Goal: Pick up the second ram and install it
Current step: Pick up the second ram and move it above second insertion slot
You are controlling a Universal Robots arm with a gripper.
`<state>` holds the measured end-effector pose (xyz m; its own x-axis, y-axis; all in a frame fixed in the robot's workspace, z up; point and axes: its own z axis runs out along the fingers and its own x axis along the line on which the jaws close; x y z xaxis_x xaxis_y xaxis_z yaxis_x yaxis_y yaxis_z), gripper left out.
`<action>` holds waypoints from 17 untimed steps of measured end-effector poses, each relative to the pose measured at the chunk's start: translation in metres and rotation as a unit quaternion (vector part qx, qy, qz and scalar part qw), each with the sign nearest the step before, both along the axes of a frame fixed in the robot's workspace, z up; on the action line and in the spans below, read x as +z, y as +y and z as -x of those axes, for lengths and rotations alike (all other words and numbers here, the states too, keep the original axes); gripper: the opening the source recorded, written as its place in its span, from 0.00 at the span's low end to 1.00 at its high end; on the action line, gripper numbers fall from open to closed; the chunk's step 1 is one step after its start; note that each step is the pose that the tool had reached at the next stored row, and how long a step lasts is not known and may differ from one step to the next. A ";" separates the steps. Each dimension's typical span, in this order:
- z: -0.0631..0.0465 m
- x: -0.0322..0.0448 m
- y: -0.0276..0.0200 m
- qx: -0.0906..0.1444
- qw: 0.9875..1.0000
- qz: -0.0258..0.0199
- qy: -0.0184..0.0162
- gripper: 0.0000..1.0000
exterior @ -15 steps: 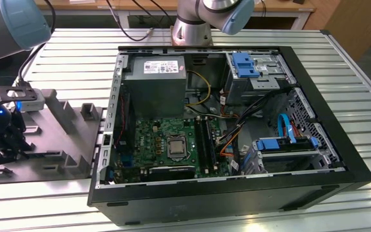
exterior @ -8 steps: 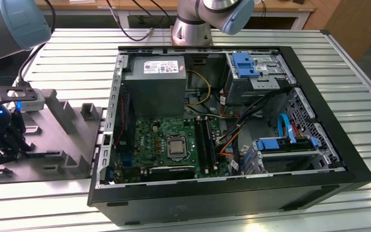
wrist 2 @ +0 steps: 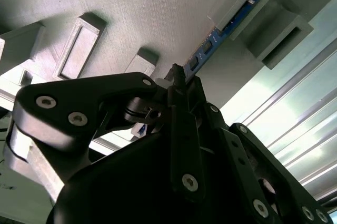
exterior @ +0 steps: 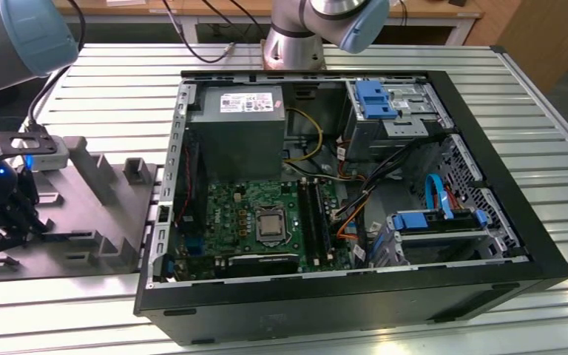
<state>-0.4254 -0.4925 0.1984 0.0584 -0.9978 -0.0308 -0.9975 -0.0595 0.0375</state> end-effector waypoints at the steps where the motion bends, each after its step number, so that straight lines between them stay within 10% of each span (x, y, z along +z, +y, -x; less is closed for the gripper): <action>1: 0.000 0.0001 -0.0001 0.000 1.000 0.000 0.000 0.21; 17: 0.000 0.0000 -0.0015 -0.001 1.000 0.000 0.000 0.21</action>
<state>-0.4254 -0.4940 0.1983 0.0568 -0.9979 -0.0307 -0.9976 -0.0579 0.0375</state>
